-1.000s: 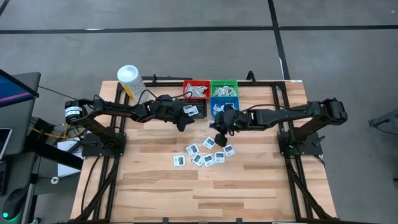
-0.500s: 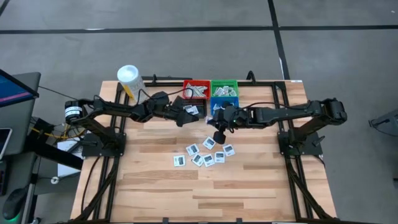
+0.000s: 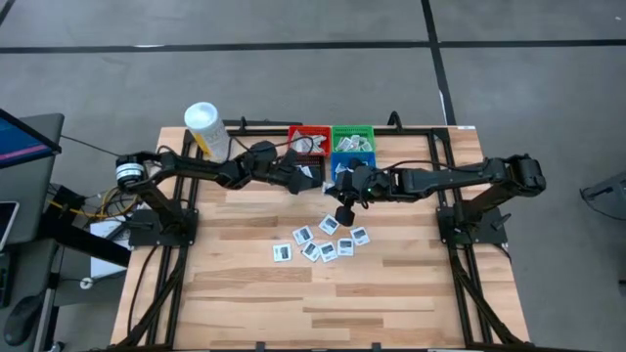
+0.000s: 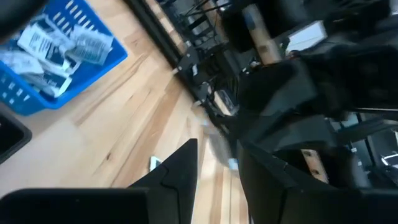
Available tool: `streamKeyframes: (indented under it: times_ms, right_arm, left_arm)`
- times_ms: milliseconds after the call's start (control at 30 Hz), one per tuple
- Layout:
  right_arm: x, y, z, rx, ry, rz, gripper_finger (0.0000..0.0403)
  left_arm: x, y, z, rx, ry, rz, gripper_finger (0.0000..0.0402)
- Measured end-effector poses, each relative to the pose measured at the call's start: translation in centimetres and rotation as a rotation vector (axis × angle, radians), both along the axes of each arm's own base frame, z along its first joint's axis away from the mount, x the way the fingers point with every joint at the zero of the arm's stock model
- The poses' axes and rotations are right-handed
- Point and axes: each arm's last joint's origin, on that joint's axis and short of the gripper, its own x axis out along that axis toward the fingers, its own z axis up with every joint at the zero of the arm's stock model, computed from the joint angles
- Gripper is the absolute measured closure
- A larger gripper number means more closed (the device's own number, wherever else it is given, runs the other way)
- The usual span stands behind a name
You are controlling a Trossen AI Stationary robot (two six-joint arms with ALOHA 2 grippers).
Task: Pick & Place First Aid Supplies
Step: Put the towelette pack into the black basket
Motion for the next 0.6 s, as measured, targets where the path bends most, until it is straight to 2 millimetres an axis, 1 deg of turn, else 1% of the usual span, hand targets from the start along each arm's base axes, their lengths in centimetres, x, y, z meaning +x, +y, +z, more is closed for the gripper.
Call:
streamKeyframes:
  times_ms: [100,300,600]
  right_arm:
    - [0.00,0.04,-0.02,0.000,0.001,0.001,0.0403]
    - [0.04,0.06,0.04,0.000,-0.005,0.002,0.0403]
    - [0.13,0.07,0.17,-0.015,-0.018,0.012,0.0403]
  left_arm:
    - [0.45,0.15,-0.70,-0.035,0.026,0.005,0.0289]
    - [1.04,0.26,-0.21,-0.023,0.007,-0.001,0.0289]
    - [1.08,0.25,-0.13,-0.014,0.003,-0.003,0.0289]
